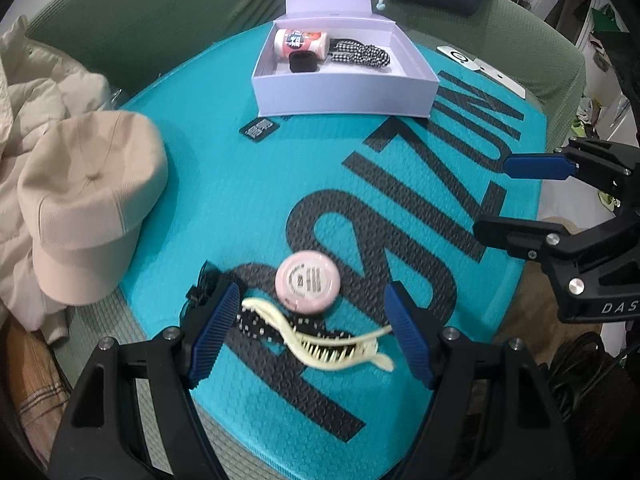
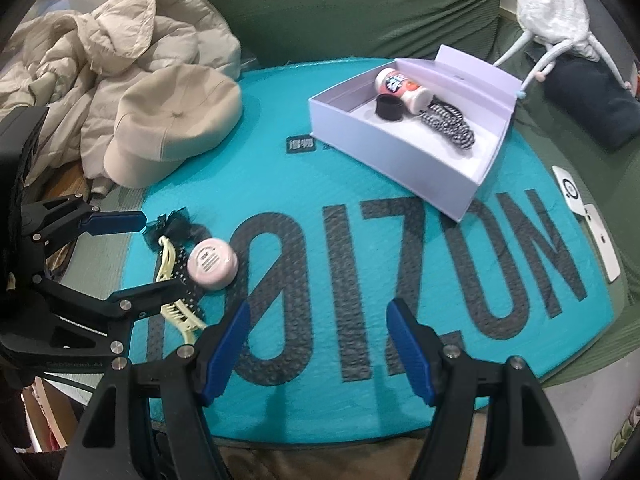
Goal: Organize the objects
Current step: 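Withdraw both grippers from the box toward the remaining accessories on the mat, then grasp the cream claw clip with the left gripper while the right grasps the polka-dot scrunchie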
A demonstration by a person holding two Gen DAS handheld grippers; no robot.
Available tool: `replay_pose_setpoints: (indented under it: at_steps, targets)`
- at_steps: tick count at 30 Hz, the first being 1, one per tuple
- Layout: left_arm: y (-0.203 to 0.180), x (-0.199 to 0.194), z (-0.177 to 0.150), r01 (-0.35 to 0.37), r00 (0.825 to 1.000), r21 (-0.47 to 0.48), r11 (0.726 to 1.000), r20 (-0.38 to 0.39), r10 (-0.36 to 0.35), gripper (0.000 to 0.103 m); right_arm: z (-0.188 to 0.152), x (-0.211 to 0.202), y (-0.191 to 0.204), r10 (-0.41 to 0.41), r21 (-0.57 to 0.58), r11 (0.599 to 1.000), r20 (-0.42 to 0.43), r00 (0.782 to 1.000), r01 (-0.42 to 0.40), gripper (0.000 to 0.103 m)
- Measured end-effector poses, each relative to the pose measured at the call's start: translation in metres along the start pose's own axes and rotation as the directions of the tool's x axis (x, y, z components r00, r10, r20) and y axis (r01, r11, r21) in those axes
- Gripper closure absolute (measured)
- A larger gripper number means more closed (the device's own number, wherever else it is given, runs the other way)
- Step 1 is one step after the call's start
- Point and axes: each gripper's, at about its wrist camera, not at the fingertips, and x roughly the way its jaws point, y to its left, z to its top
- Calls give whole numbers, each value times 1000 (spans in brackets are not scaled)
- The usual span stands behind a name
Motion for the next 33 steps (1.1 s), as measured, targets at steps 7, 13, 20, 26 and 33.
replay_pose_setpoints:
  at_steps: [7,13,20,26,33]
  targets:
    - [8,3,-19,-1,1000,-30,1000,-20,0,29,-12,13,17,31,-13,999,-24,999,-31,32]
    - [22,18,-37,30,998,-97,995,-58,-36,29,-22,28,31,55,-43,997,-63,997,-58,32]
    - [32,24,-49,45,997,-134,990,-59,-53,29,-25,41,42,89,-59,994,-87,992,-94,32]
    - [39,19,-54,35,999,-154,988,-32,-41,29,-29,51,52,138,-75,986,-102,985,-146,32]
    - [52,20,-64,23,999,-196,980,-32,-30,29,-32,54,72,192,-139,969,-105,976,-206,32]
